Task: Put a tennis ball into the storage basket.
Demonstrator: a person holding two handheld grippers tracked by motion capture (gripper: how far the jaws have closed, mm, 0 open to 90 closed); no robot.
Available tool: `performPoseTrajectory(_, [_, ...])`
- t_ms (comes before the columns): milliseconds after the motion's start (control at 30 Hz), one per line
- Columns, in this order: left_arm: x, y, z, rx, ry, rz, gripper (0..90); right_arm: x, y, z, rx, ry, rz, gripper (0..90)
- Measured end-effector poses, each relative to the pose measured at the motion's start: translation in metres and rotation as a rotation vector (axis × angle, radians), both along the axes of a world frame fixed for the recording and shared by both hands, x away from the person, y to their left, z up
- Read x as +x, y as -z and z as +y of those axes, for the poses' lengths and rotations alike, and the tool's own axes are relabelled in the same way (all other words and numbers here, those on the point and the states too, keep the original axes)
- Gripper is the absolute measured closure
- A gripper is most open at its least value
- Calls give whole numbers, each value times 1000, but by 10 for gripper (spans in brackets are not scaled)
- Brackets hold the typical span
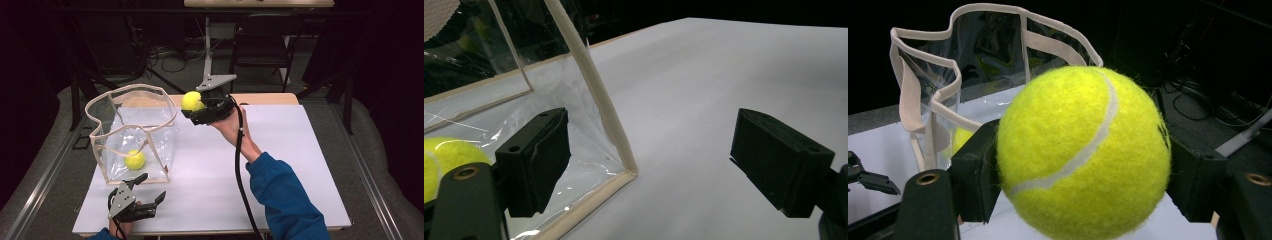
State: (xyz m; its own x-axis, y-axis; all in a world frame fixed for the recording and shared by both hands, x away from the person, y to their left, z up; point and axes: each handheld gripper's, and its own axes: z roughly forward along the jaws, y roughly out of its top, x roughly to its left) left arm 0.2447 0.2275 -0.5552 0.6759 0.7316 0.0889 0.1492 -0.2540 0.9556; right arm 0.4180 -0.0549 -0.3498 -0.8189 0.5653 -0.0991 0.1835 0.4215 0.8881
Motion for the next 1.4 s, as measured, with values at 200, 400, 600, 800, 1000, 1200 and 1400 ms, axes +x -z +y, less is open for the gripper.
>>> performPoseTrajectory(200, [0, 0, 1, -3, -2, 0, 160, 0, -2, 4, 7, -3, -11, 268])
performPoseTrajectory(400, [0, 0, 1, -3, -2, 1, 160, 0, -4, 9, 18, -5, -14, 268])
performPoseTrajectory(600, [0, 0, 0, 1, 1, 0, 160, 1, -4, 14, 40, -13, -20, 268])
performPoseTrajectory(800, [0, 0, 1, 2, 2, 1, 160, 1, -4, 20, 44, -18, -23, 268])
performPoseTrajectory(1000, [0, 0, 0, 1, 1, 3, 159, 2, -1, 27, 33, -27, -23, 268])
performPoseTrajectory(1200, [0, 0, 1, 0, 2, 2, 160, 2, -2, 30, 32, -29, -27, 267])
performPoseTrajectory(1400, [0, 0, 1, 3, 3, 0, 160, 3, -4, 34, 43, -28, -30, 267])
